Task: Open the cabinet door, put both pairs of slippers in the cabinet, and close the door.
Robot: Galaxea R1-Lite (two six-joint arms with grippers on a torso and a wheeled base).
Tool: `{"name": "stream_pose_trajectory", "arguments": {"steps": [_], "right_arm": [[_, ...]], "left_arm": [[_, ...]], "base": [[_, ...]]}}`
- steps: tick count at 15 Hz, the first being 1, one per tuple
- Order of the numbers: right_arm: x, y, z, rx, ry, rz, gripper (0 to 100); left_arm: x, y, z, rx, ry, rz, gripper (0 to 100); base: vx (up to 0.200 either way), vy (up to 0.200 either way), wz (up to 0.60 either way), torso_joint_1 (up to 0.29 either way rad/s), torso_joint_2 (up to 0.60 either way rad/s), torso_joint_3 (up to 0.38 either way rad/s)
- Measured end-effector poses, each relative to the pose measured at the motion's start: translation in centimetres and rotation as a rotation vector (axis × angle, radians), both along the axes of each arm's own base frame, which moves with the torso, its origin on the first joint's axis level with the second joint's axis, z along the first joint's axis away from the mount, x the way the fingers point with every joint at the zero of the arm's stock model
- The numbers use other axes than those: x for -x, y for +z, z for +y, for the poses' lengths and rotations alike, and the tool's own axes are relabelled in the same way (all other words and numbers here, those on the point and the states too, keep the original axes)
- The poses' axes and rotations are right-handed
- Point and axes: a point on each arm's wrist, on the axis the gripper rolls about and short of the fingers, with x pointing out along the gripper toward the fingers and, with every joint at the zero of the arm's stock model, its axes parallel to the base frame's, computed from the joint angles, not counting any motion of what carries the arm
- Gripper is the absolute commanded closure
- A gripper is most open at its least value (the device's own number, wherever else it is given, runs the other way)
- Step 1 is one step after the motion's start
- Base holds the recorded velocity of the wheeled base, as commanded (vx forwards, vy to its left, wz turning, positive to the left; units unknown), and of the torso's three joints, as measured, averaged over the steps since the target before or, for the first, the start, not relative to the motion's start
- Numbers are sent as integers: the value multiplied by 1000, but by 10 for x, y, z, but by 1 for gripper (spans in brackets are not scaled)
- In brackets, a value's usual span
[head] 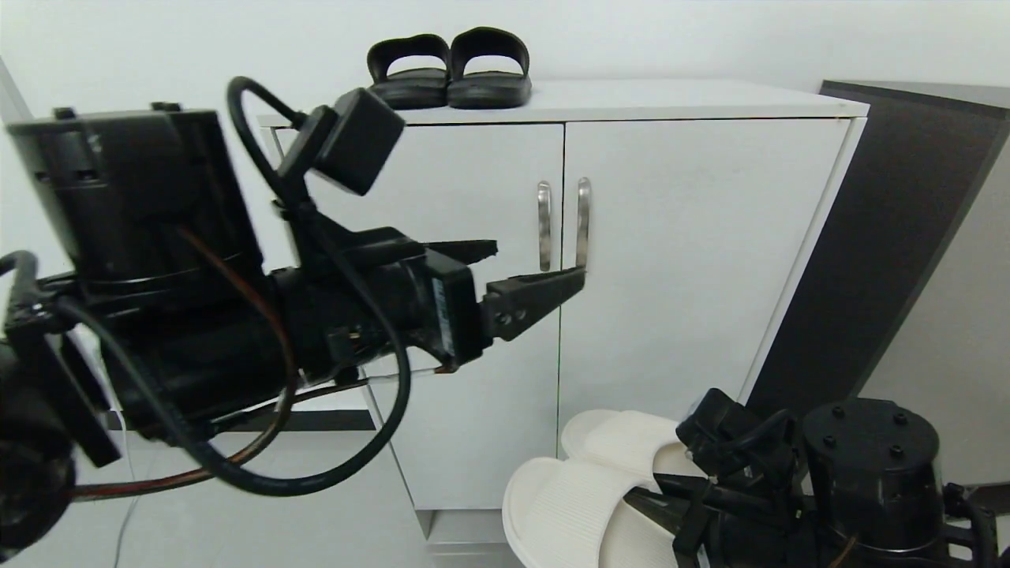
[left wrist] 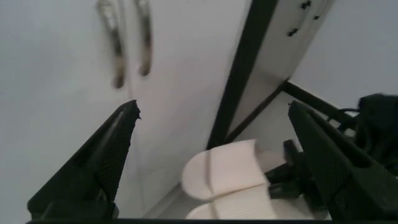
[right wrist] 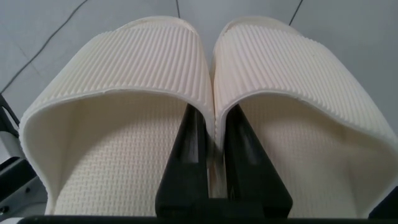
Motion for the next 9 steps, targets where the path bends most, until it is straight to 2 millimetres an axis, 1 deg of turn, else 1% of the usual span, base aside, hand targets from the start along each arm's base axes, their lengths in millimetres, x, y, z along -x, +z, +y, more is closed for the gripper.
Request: {"name": "stream_pose_trajectory", "arguments": {"steps": [2,3,5,7,9], "right_arm": [[1,-1,1,2,6,2,100],[1,-1,2,2,9,3,100],[2,-2,2,5,11,5,100],[2,-2,3,5,13,6,100],[2,-2,3,6,13,7,100]], "left_arm": [[-12,-1,-19,-24,-54,44,0],[-17,-2,-26,-35,-87,62,0],[-26,5,-37,-13,-135,90,0],[-36,11,-43,37,-224,154,0],[-49,17,-44,82,-252,197,0]], "base": [[0,0,0,0,0,0],[0,0,0,0,0,0],[0,0,0,0,0,0],[0,0,0,0,0,0],[0,0,0,0,0,0]]}}
